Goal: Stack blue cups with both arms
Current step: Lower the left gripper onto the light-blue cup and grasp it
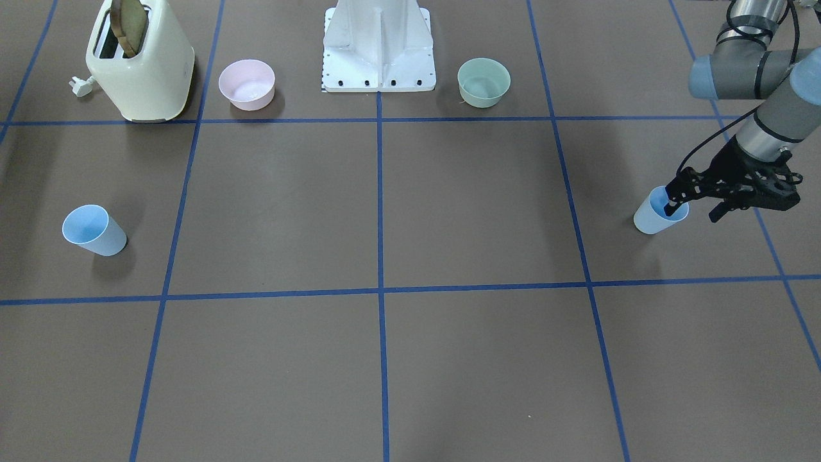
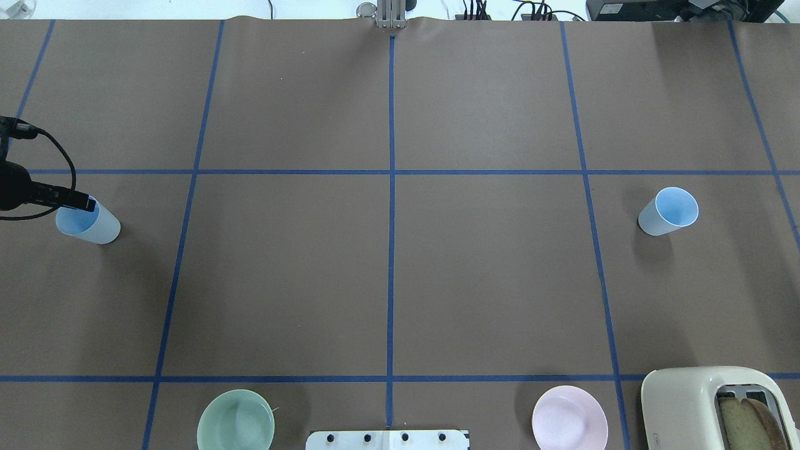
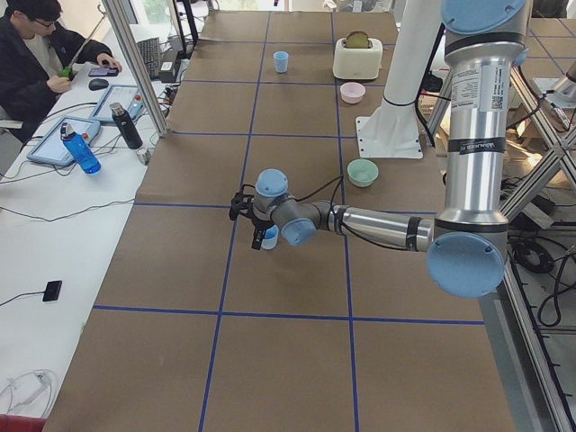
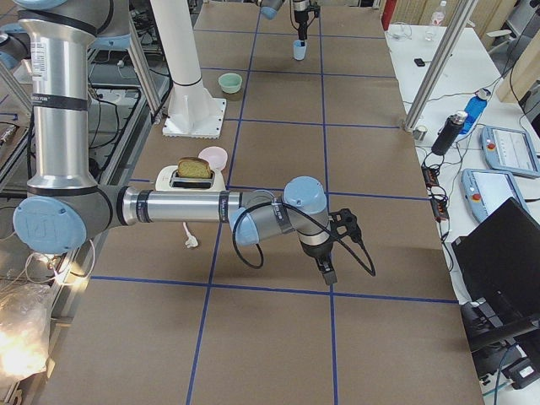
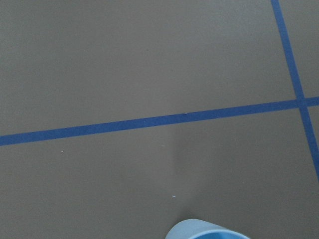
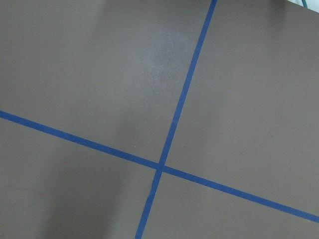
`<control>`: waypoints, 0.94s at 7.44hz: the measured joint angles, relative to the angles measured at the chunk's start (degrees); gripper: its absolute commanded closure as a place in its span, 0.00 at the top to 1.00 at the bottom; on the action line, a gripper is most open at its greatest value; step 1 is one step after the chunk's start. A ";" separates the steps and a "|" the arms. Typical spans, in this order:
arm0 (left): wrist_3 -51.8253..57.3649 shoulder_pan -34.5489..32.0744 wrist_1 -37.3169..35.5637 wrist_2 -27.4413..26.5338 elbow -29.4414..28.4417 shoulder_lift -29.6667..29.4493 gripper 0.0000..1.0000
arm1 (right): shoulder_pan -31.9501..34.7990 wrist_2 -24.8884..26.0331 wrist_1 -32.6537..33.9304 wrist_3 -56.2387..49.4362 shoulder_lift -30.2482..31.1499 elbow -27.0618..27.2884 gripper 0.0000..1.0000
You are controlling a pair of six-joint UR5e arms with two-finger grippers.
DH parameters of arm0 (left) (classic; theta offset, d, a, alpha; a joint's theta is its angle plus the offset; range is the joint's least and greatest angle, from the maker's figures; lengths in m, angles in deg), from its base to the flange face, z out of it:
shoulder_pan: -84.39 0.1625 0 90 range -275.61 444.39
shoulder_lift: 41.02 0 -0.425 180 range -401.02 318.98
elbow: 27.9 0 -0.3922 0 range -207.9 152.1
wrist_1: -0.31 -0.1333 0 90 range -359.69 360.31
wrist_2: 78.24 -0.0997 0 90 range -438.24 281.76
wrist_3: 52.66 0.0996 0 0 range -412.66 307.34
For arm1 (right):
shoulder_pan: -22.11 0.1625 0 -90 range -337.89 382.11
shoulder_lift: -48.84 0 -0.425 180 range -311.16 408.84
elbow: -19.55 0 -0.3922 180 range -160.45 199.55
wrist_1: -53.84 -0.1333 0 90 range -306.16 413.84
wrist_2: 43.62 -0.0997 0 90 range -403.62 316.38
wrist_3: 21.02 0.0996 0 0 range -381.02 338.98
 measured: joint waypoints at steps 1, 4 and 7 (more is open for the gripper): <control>0.10 0.24 0.12 -0.12 0.00 0.32 0.11 | 0.00 0.00 0.00 0.00 0.00 0.00 1.00; 2.28 0.15 0.77 0.21 1.01 1.55 0.00 | 0.00 0.00 0.00 0.00 0.01 -0.01 1.00; 1.25 -0.31 -6.58 3.49 8.24 -1.19 0.00 | 0.00 0.00 0.00 0.00 0.01 -0.01 1.00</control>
